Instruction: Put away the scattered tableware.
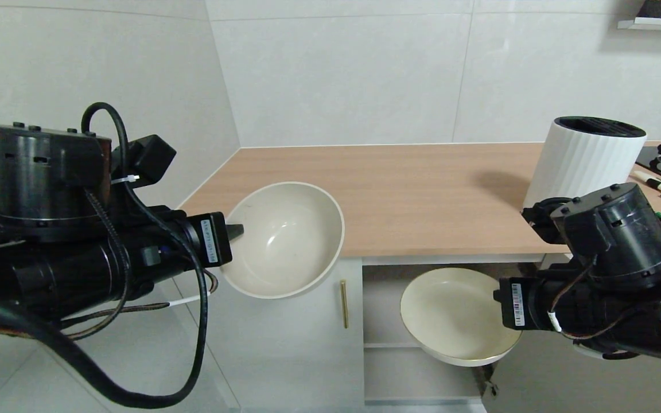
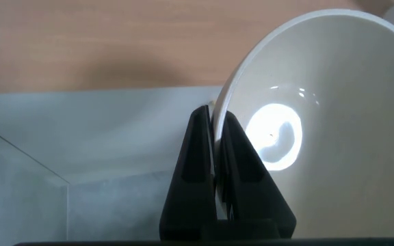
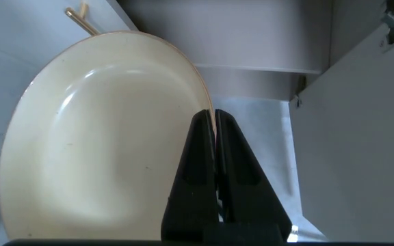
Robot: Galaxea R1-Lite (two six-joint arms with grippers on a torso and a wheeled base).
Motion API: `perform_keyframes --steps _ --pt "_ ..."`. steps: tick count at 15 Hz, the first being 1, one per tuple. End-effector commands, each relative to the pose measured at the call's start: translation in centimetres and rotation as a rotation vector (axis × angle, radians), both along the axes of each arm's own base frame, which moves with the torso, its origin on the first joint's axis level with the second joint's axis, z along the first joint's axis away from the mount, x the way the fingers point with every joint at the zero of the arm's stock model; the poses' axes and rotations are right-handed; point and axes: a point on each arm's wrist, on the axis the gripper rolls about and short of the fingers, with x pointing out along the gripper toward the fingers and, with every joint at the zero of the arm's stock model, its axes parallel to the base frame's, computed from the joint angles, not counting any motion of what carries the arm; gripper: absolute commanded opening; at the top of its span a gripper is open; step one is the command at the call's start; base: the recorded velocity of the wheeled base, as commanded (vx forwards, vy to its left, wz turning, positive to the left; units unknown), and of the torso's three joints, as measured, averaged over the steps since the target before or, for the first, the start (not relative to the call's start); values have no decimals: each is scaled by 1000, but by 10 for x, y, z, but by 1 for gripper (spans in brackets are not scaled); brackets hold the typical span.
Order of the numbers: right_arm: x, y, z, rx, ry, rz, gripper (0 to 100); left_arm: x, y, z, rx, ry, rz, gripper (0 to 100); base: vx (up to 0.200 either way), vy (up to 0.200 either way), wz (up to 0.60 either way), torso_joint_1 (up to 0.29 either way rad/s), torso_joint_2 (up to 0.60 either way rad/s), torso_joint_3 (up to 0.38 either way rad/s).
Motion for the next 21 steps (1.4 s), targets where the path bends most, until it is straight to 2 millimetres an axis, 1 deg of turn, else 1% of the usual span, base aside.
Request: perform_keyframes --steps 1,4,12,17,20,21 --pt "2 2 -5 -15 14 -3 0 1 -1 -2 4 6 1 0 0 0 0 -115 315 193" --pt "5 4 -9 -27 25 -5 0 4 -2 -6 10 21 1 0 0 0 0 -152 424 268" --pt "12 8 -22 -64 58 -18 0 6 -3 -8 14 28 1 0 0 0 0 -135 468 330" --pt "15 11 -29 -82 78 -21 0 6 -3 -7 13 27 1 0 0 0 0 -67 446 373" --pt "15 11 -30 -86 77 -26 0 7 -4 -9 15 31 1 0 0 0 0 -20 185 168" --pt "16 11 -29 -80 71 -29 0 7 -4 -9 15 31 1 0 0 0 -600 2 56 41"
